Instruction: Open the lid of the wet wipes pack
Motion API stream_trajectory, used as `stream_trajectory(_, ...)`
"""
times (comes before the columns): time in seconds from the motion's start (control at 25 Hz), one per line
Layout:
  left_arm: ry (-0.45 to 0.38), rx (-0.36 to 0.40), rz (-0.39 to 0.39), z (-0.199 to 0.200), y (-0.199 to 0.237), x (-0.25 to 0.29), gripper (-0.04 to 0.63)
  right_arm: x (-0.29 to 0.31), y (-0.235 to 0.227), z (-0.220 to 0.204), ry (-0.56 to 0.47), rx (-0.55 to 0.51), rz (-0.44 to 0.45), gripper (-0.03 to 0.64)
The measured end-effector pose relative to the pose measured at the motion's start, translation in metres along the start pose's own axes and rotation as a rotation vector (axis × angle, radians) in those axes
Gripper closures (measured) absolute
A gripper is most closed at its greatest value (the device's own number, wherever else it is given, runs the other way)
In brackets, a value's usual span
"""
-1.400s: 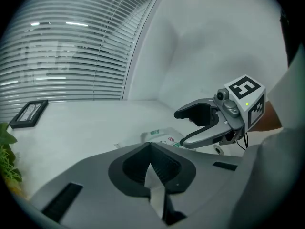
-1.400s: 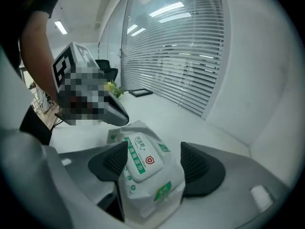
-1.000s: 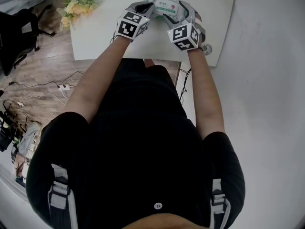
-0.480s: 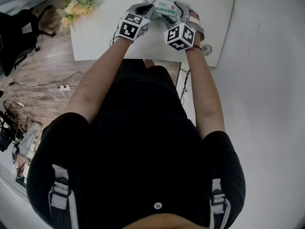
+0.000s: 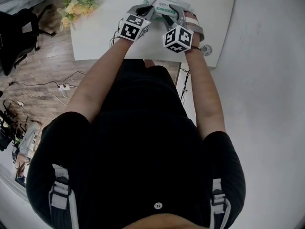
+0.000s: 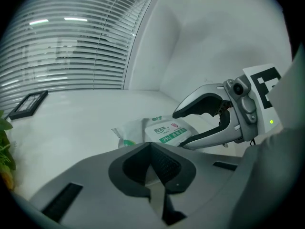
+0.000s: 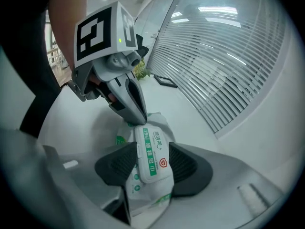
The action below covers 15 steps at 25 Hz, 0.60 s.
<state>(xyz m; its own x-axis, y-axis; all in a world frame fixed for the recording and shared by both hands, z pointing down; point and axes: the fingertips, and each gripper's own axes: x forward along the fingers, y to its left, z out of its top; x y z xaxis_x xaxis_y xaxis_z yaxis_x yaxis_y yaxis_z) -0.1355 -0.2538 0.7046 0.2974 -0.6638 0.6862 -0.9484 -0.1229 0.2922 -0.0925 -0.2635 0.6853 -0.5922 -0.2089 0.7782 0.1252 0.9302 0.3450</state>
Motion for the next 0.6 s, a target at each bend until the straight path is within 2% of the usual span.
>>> stream_trajectory(0.08, 0.002, 0.0, -0.001, 0.001, 0.0, 0.0, 0.588, -0.003, 0.0, 0.002, -0.002, -0.013, -0.002, 0.411)
stream_trajectory(0.32, 0.012, -0.016, -0.006, -0.003, 0.002, 0.001, 0.588, -0.004, 0.0, 0.007, -0.01, -0.025, 0.004, 0.415)
stream_trajectory(0.44, 0.016, -0.018, -0.004, -0.003, 0.003, 0.001, 0.588, -0.008, -0.004, 0.015, -0.04, -0.021, -0.01, 0.46)
stream_trajectory(0.6, 0.018, -0.022, -0.004, -0.005, 0.005, 0.001, 0.588, -0.01, -0.013, 0.021, -0.053, -0.026, -0.029, 0.469)
